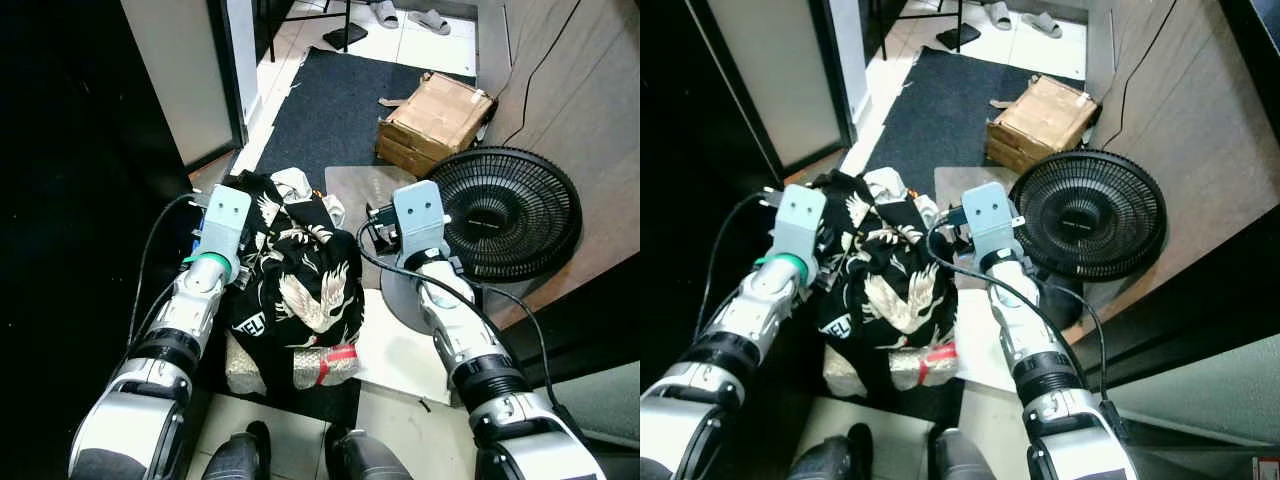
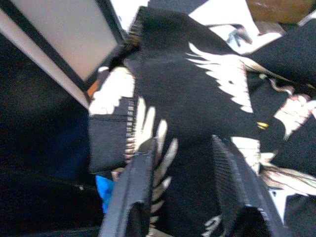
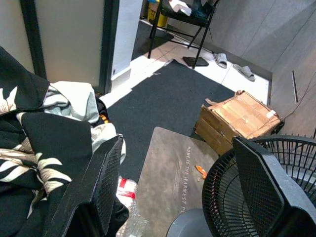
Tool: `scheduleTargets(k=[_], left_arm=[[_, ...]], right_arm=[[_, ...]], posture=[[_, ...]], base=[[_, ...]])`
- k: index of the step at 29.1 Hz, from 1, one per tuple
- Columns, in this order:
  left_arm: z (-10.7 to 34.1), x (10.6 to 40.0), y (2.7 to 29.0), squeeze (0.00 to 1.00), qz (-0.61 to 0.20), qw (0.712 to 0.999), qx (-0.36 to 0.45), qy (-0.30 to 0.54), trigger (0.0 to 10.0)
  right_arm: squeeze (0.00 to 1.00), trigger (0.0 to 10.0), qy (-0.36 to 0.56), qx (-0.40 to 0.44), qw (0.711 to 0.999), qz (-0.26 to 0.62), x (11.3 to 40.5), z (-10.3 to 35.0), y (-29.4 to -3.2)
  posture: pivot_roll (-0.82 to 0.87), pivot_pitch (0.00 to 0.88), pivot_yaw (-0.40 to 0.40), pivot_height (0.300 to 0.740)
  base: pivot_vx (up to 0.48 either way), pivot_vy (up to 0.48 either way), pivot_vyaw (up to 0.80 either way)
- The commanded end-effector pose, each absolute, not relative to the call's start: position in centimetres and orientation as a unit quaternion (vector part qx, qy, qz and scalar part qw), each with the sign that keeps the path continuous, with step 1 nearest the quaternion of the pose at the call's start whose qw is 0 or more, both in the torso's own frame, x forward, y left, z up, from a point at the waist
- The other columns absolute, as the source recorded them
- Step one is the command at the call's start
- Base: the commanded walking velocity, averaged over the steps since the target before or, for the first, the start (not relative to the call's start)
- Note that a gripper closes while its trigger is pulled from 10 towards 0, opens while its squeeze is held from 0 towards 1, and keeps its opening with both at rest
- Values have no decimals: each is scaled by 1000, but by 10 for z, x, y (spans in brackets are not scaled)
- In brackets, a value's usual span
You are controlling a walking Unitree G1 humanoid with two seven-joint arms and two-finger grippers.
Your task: Clothes washing
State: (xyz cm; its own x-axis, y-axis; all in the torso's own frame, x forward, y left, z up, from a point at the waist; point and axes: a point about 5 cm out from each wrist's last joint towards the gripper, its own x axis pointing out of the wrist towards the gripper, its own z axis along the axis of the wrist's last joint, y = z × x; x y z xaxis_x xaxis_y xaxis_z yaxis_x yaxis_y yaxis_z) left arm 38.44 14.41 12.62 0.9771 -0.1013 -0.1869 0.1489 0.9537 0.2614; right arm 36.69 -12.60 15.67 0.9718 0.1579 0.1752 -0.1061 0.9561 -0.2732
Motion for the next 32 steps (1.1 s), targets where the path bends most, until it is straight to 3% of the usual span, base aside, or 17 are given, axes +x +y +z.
scheduleTargets(k=[1, 25, 26, 32], left_arm=[[120, 384, 138, 1000, -80, 981, 144, 105, 10000], [103, 376, 143, 1000, -77, 976, 160, 127, 10000], [99, 374, 145, 0, -73, 975, 165, 132, 10000], [88, 368, 150, 0, -67, 973, 167, 143, 10000]], right_arm=[[0, 10000, -88, -131, 986, 57, 364, 150, -132], [0, 10000, -92, -129, 985, 66, 358, 149, -127], [0, 10000, -92, -129, 985, 67, 358, 150, -126], [0, 10000, -93, -127, 985, 71, 354, 150, -126]], posture=[[-71, 236, 56, 740], [-73, 293, 41, 740], [-73, 302, 38, 740], [-70, 329, 33, 740]], base=[[0, 0, 0], [0, 0, 0], [0, 0, 0], [0, 0, 0]])
